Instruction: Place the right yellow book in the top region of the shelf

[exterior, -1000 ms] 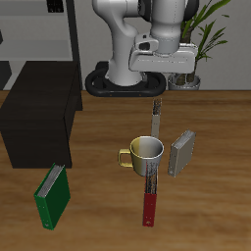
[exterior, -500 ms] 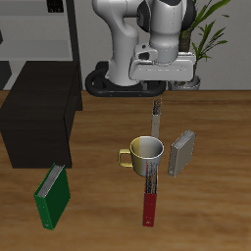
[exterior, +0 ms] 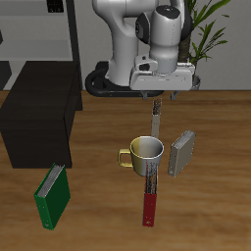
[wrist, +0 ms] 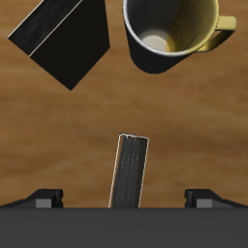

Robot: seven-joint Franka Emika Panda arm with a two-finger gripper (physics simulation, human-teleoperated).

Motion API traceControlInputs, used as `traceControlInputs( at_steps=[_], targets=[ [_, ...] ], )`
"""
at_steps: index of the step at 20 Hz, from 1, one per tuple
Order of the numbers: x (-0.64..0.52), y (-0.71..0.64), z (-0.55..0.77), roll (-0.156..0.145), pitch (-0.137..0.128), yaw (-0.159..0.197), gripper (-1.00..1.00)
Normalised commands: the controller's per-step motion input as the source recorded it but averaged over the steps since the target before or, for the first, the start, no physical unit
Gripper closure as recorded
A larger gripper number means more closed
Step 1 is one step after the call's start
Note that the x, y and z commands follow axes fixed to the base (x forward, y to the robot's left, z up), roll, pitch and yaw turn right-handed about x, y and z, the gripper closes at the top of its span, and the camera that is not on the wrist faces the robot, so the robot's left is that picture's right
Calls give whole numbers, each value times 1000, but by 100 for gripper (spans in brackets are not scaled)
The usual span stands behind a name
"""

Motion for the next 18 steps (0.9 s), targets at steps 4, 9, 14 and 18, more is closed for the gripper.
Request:
traceControlInputs(
  at_steps=[4,9,14,18],
  targets=[
    [9,-54,-286,-13,11,-5,-100],
    [75,-63,-267,-6,20,-7,-100],
    [34,-44,-185,-13,28,-7,-100],
    [10,106,-244,24,36,-5,-100]
  ],
)
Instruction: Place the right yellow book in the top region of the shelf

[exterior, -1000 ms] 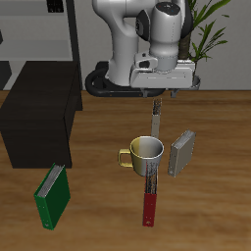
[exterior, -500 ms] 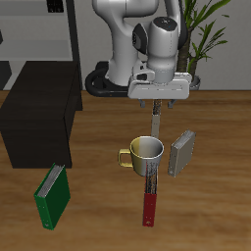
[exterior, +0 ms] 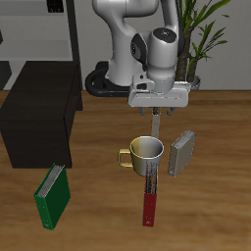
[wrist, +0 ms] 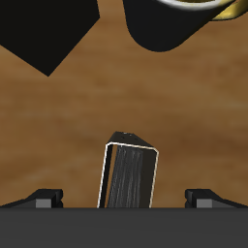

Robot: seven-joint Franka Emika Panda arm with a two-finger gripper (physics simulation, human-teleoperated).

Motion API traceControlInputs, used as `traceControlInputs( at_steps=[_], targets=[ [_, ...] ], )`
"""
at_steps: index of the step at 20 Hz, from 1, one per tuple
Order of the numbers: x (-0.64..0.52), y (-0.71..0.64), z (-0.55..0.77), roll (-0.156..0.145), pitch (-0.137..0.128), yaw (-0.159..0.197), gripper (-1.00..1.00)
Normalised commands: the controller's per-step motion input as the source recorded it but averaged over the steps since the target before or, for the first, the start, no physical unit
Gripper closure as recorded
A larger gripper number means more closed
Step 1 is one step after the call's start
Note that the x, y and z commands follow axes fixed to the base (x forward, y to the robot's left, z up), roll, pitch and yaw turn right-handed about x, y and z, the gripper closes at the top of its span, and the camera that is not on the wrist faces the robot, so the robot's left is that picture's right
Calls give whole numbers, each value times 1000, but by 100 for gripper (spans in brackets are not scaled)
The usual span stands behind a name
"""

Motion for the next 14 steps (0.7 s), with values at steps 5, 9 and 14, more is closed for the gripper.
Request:
traceControlInputs(
  at_steps=[5,9,14],
  targets=[
    [11,75,-150,11,10,11,100],
    [22,-20,-3,-13,4,1,100],
    [-16,-75,167,-18,-16,3,100]
  ],
)
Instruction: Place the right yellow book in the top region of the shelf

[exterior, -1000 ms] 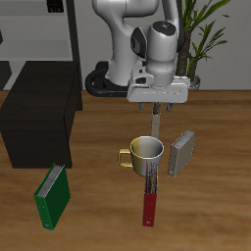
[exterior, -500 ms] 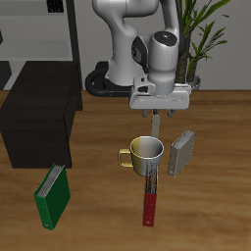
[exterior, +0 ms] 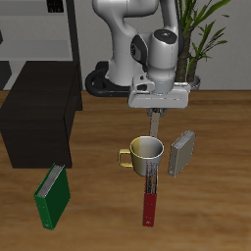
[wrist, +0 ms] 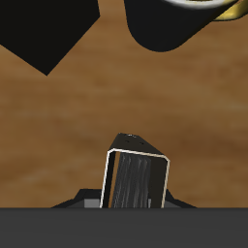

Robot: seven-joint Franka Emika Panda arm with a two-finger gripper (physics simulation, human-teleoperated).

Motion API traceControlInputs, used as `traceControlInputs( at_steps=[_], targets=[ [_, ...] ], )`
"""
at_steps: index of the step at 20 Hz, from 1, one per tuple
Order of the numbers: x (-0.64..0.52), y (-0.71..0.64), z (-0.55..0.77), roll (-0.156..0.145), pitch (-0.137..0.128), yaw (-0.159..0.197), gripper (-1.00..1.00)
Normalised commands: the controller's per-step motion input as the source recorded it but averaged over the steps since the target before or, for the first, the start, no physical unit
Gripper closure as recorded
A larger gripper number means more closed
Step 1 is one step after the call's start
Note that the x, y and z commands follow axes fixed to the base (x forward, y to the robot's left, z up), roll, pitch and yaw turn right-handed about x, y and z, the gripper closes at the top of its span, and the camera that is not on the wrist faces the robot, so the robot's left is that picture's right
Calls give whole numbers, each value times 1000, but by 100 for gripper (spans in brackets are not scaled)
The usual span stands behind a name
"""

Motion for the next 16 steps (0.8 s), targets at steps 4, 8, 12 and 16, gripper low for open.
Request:
traceControlInputs(
  at_steps=[4,8,12,16],
  targets=[
    [-41,-110,233,-42,-12,25,100],
    [-116,-95,399,-44,-44,72,100],
    [-63,-37,371,-94,-39,73,100],
    [-41,99,219,-153,-15,108,100]
  ],
)
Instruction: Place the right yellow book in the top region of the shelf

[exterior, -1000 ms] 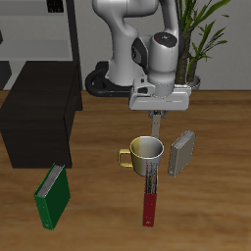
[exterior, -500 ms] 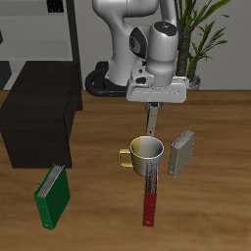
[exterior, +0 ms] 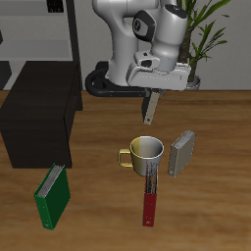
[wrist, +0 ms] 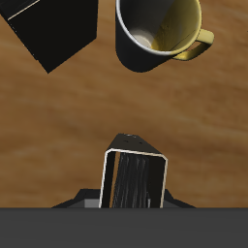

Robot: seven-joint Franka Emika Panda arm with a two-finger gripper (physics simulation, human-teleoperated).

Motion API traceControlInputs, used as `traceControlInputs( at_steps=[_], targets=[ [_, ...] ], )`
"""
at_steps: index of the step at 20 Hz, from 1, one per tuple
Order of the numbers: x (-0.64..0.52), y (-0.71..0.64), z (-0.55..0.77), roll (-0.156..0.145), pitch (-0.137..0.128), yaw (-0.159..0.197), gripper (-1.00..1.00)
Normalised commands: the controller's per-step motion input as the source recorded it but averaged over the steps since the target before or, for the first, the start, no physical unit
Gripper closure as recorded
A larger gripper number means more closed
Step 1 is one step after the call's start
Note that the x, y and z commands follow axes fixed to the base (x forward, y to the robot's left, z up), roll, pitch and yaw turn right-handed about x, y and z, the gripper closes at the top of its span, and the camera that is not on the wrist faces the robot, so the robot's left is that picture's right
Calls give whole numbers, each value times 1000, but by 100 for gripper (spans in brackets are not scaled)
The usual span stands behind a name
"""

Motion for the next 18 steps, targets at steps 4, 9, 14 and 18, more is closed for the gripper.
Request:
traceControlInputs(
  at_steps=[4,9,14,18],
  targets=[
    [-30,19,193,-165,-3,68,100],
    [0,-21,93,-157,0,57,100],
    [136,-38,-31,-172,10,56,100],
    [112,-99,172,-189,-56,20,100]
  ],
)
